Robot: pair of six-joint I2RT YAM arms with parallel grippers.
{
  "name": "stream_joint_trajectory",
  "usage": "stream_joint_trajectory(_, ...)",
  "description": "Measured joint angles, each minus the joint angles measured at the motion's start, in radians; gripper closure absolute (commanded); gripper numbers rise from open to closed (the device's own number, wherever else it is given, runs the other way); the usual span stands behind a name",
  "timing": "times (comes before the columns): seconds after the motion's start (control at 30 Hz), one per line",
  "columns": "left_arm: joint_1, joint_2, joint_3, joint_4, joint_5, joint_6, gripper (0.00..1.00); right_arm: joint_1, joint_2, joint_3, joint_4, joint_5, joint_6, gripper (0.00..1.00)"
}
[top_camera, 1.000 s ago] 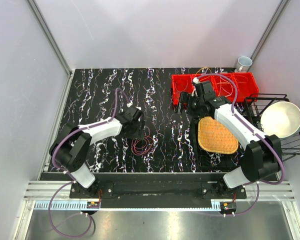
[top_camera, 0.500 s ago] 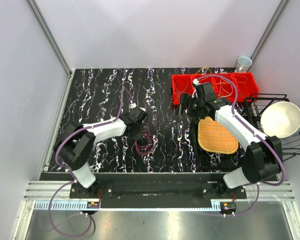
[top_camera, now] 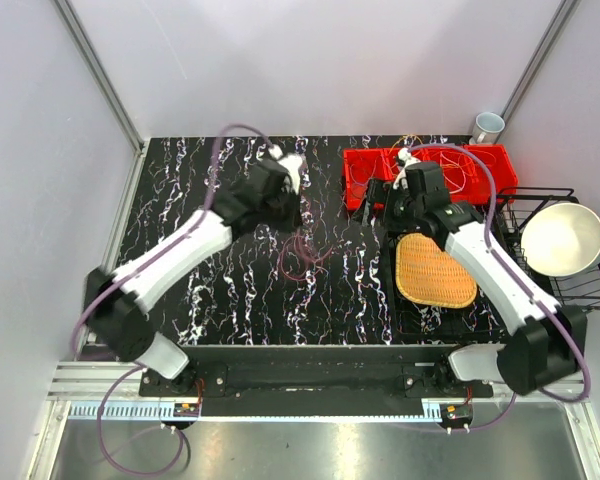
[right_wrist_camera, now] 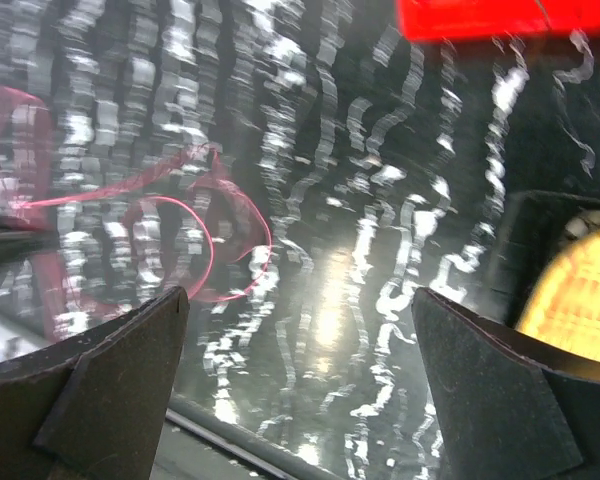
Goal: Untangle the cables
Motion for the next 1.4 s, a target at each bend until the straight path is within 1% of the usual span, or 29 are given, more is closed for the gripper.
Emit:
stream_joint_trajectory(0.07,0.0,-0.09,0.065,0.008,0.049,0.021,1.0,0.0,-0.051,0.0,0.018,-0.025,0.01,0.0)
stream_joint_trajectory(0.13,0.0,-0.195,0.082,0.039,0.081,0.045,1.0,0.0,-0.101,-0.006,0.051,-0.058,0.021,0.0)
stream_joint_trajectory(0.23,0.013,-0.313,0.035,0.1,0.137,0.063,1.0,0.0,-0.177,-0.034,0.127,-0.122,0.048,0.0)
stream_joint_trajectory(0.3,0.05,-0.364,-0.047,0.163,0.263,0.049,1.0,0.001,-0.214,-0.054,0.173,-0.172,0.072,0.01)
stream_joint_trajectory(0.4,0.08,-0.373,-0.168,0.228,0.381,0.016,1.0,0.001,-0.236,-0.079,0.251,-0.27,0.121,0.02)
stream_joint_trajectory(0.5,0.081,-0.368,-0.256,0.217,0.436,0.0,1.0,0.001,-0.24,-0.123,0.347,-0.373,0.185,0.04)
stream_joint_trajectory(0.6,0.081,-0.372,-0.26,0.222,0.473,-0.011,1.0,0.001,-0.24,-0.192,0.475,-0.472,0.274,0.07)
stream_joint_trajectory(0.73,0.081,-0.379,-0.259,0.252,0.509,-0.023,1.0,0.002,-0.214,-0.238,0.615,-0.57,0.385,0.11)
stream_joint_trajectory(1.03,0.081,-0.38,-0.259,0.281,0.527,-0.049,1.0,0.006,-0.173,-0.251,0.763,-0.631,0.53,0.14)
stream_joint_trajectory(1.1,0.081,-0.38,-0.259,0.288,0.522,-0.057,1.0,0.01,-0.173,-0.251,0.766,-0.631,0.533,0.14)
stream_joint_trajectory(1.17,0.081,-0.38,-0.257,0.283,0.509,-0.063,1.0,0.013,-0.174,-0.241,0.721,-0.61,0.515,0.12)
stream_joint_trajectory(1.23,0.081,-0.379,-0.248,0.262,0.47,-0.065,1.0,0.015,-0.177,-0.216,0.62,-0.549,0.47,0.12)
stream_joint_trajectory(1.33,0.081,-0.372,-0.226,0.225,0.4,-0.076,1.0,0.016,-0.189,-0.153,0.426,-0.398,0.401,0.11)
stream_joint_trajectory(1.4,0.081,-0.362,-0.217,0.216,0.358,-0.093,1.0,0.015,-0.209,-0.127,0.335,-0.317,0.371,0.12)
